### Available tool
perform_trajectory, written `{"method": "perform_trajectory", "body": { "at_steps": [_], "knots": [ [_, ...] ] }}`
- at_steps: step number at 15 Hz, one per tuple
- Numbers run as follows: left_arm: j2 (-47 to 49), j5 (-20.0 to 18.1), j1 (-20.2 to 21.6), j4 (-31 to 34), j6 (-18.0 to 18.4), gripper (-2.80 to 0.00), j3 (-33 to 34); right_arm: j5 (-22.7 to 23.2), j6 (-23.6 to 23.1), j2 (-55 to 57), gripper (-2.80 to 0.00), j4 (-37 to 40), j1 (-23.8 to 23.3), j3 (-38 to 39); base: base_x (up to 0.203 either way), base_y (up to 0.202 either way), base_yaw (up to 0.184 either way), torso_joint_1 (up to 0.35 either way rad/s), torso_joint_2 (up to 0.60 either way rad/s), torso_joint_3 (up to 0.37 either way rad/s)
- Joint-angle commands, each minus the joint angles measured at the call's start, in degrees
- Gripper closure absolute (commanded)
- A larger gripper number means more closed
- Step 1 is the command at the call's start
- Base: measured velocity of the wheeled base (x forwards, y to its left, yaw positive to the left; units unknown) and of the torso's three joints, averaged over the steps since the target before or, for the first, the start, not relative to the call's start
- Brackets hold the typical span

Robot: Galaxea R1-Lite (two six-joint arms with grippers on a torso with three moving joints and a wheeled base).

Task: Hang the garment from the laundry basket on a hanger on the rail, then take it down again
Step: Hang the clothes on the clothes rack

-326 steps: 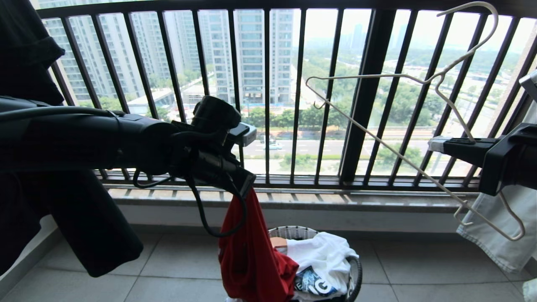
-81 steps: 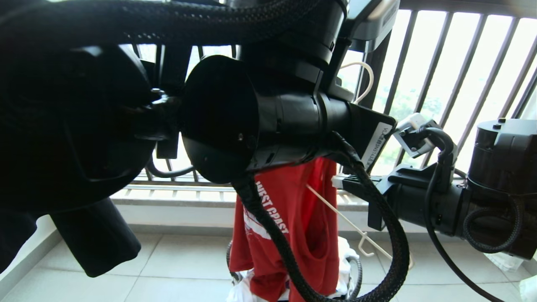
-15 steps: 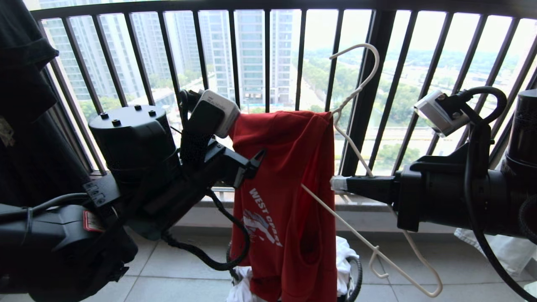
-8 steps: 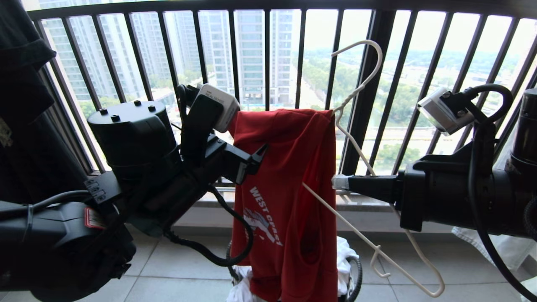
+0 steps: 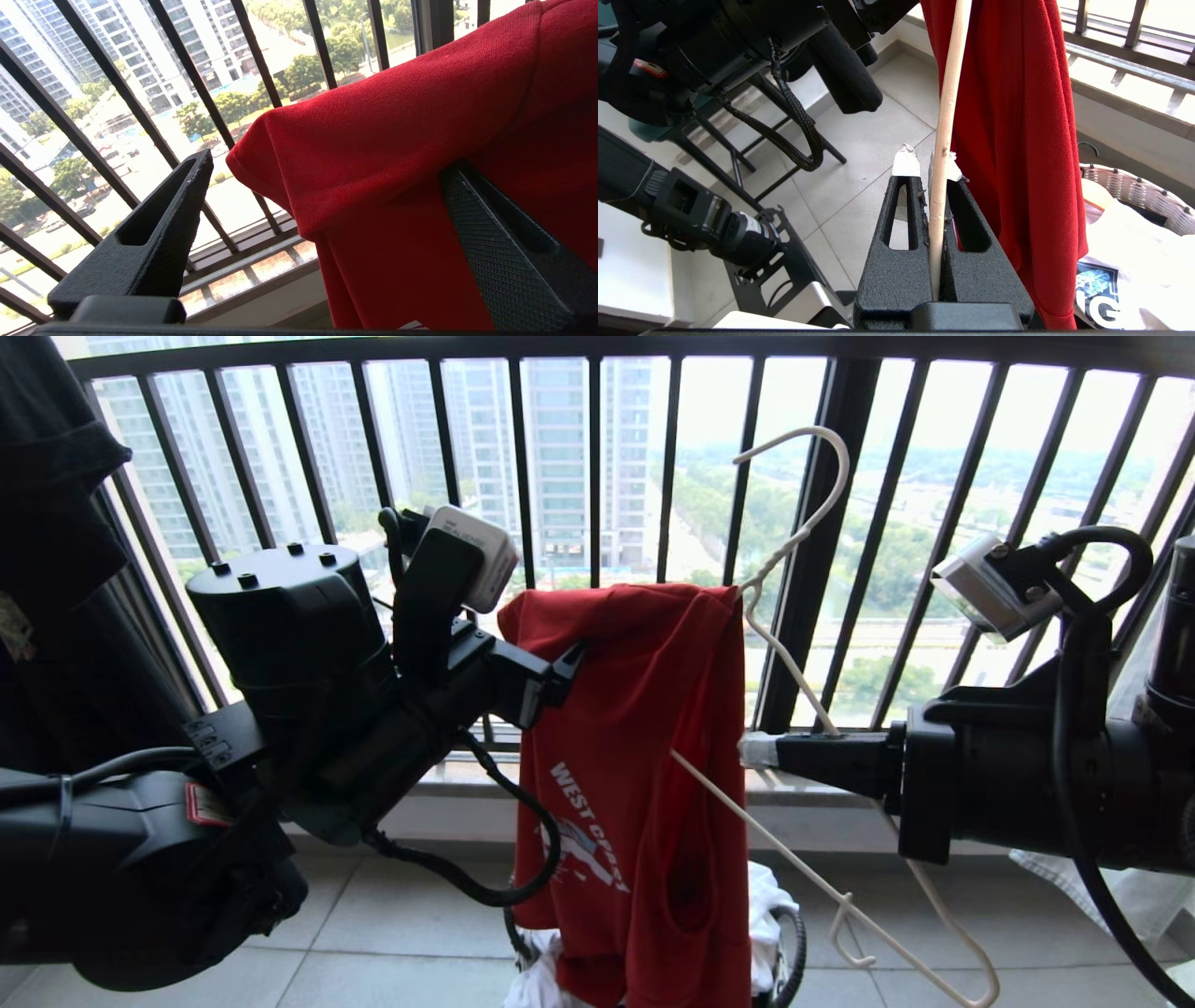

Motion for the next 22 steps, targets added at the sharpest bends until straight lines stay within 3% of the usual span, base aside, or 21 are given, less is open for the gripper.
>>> {"method": "perform_trajectory", "body": {
  "at_steps": [1,10,11,22],
  "knots": [
    [0.4,0.1,0.0,-0.3,0.1,-2.80,0.1,0.1,0.1,-0.5,0.00,0.1,0.1,-0.1,0.000,0.000,0.000,0.000,0.00,0.000],
    [0.0,0.0,0.0,-0.3,0.1,-2.80,0.2,0.1,0.1,-1.3,0.00,0.2,0.1,-0.2,0.000,0.000,0.000,0.000,0.00,0.000],
    [-0.1,0.0,0.1,-0.3,0.1,0.00,0.2,0.1,0.1,-1.3,0.00,0.2,0.2,-0.2,0.000,0.000,0.000,0.000,0.00,0.000],
    [-0.4,0.0,1.7,-0.3,0.1,0.00,-0.5,0.1,0.1,-1.8,0.00,0.2,0.6,-0.1,0.000,0.000,0.000,0.000,0.00,0.000]
  ]
}}
